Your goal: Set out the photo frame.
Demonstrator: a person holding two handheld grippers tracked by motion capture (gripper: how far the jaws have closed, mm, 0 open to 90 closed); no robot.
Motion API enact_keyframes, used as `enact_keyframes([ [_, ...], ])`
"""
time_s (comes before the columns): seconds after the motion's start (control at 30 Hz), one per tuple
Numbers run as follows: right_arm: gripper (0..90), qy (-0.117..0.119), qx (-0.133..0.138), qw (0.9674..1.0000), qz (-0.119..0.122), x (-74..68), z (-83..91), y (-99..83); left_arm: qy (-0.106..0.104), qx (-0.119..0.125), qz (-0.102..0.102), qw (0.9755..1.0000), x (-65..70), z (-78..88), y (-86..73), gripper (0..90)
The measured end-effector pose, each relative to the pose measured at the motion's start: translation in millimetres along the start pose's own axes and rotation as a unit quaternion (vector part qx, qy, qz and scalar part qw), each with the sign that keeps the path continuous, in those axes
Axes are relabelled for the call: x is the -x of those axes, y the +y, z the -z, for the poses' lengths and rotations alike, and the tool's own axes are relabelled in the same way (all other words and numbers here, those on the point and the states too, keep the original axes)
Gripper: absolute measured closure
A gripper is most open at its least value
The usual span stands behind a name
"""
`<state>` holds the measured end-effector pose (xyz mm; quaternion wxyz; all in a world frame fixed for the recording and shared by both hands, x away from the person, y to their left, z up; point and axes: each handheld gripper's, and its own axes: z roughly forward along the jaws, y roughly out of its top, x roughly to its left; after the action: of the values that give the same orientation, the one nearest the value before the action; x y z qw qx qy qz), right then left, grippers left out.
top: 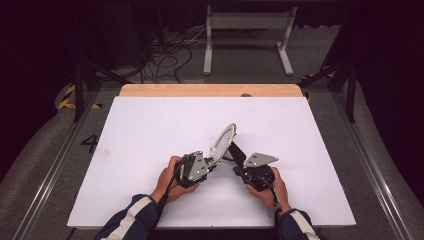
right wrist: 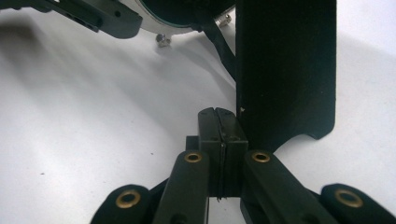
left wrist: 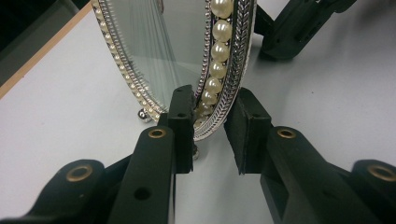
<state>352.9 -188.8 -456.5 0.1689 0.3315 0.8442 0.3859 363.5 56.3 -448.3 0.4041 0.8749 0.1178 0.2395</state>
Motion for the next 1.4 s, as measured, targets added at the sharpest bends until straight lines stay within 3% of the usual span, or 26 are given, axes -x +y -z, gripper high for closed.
enact_keyframes([
  [0.7,90.0,-0.011,0.002,0.9997,-0.021,16.8,-3.3,-1.5,-0.017,0.010,0.024,0.9995,-1.5,-5.7,-0.4,72.2],
  [1.07,89.8,-0.020,0.006,0.9994,-0.028,22.8,-4.9,0.0,-0.024,0.009,0.017,0.9995,-1.2,-5.2,0.5,75.6],
  [1.17,89.5,-0.019,0.009,0.9991,-0.038,27.6,-5.7,0.2,-0.030,0.011,0.012,0.9994,-1.7,-2.1,0.8,73.3],
  [1.4,85.6,-0.019,0.011,0.9990,-0.038,25.9,-4.9,0.1,-0.037,0.013,0.023,0.9990,-4.7,12.2,-0.5,69.4],
])
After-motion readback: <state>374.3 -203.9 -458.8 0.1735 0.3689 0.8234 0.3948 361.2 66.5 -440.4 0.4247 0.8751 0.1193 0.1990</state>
